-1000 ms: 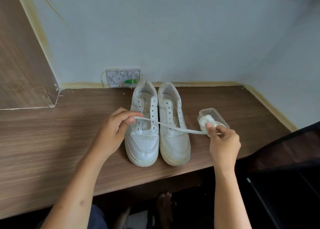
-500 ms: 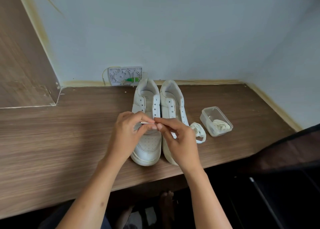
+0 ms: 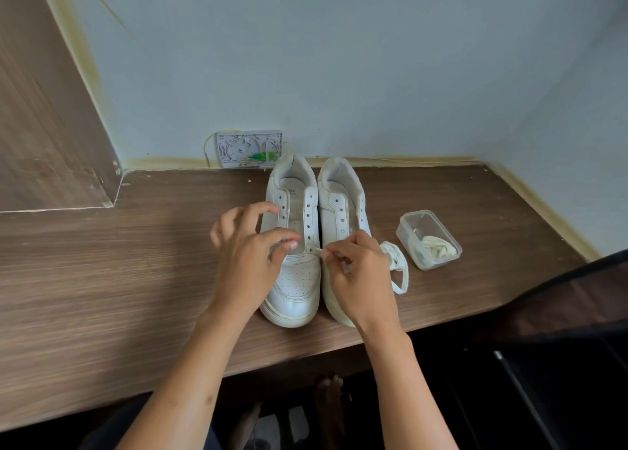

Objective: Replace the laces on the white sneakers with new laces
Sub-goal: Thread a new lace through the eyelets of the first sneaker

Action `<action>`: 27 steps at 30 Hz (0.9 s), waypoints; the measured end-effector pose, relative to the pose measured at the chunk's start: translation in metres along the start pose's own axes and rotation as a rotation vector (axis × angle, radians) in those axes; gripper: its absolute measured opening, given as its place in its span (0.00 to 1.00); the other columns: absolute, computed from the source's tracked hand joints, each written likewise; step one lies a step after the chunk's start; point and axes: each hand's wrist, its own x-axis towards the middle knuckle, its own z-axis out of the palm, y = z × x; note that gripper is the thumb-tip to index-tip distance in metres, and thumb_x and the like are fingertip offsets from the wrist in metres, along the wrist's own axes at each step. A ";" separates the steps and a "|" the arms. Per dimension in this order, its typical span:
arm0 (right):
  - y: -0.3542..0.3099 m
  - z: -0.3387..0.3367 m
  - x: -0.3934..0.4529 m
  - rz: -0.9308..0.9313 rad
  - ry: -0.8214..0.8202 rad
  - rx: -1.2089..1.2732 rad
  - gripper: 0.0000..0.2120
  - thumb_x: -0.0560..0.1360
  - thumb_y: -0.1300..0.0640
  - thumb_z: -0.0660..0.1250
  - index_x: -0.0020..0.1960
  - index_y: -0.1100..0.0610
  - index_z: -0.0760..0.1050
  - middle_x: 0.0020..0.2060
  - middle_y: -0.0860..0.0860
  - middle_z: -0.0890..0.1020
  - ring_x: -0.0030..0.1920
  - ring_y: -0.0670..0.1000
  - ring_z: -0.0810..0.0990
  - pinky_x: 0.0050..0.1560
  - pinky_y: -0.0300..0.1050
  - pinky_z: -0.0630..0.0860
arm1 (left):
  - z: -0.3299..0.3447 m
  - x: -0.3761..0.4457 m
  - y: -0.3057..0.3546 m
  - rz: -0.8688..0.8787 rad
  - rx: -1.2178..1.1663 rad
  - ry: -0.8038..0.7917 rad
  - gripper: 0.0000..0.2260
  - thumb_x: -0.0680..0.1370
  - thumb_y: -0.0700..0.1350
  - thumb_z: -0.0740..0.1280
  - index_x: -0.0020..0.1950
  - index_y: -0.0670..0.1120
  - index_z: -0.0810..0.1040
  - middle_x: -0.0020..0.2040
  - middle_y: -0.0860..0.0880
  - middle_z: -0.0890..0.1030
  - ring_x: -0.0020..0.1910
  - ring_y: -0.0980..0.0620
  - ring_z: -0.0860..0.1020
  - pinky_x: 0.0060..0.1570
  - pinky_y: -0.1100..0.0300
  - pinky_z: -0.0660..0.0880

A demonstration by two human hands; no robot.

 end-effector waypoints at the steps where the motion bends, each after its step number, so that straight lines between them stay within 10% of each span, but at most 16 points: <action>1: -0.001 0.001 0.000 -0.006 -0.014 -0.006 0.03 0.75 0.62 0.71 0.47 0.57 0.84 0.40 0.49 0.76 0.44 0.48 0.76 0.44 0.33 0.71 | 0.001 0.001 0.001 -0.002 -0.003 -0.015 0.05 0.71 0.49 0.76 0.45 0.58 0.85 0.63 0.55 0.76 0.62 0.43 0.64 0.60 0.47 0.59; 21: -0.004 0.017 -0.002 -0.057 0.129 -0.326 0.03 0.73 0.58 0.73 0.42 0.52 0.83 0.37 0.48 0.78 0.37 0.53 0.74 0.42 0.48 0.67 | 0.002 0.011 -0.007 0.061 -0.088 -0.237 0.06 0.74 0.49 0.74 0.48 0.60 0.85 0.79 0.56 0.57 0.78 0.42 0.45 0.71 0.33 0.41; 27: -0.010 0.028 -0.002 -0.002 0.136 -0.083 0.04 0.71 0.61 0.76 0.43 0.53 0.83 0.33 0.45 0.80 0.38 0.52 0.77 0.45 0.56 0.76 | -0.001 0.016 -0.006 0.049 -0.083 -0.298 0.05 0.73 0.49 0.75 0.46 0.59 0.85 0.79 0.59 0.52 0.78 0.45 0.41 0.72 0.38 0.34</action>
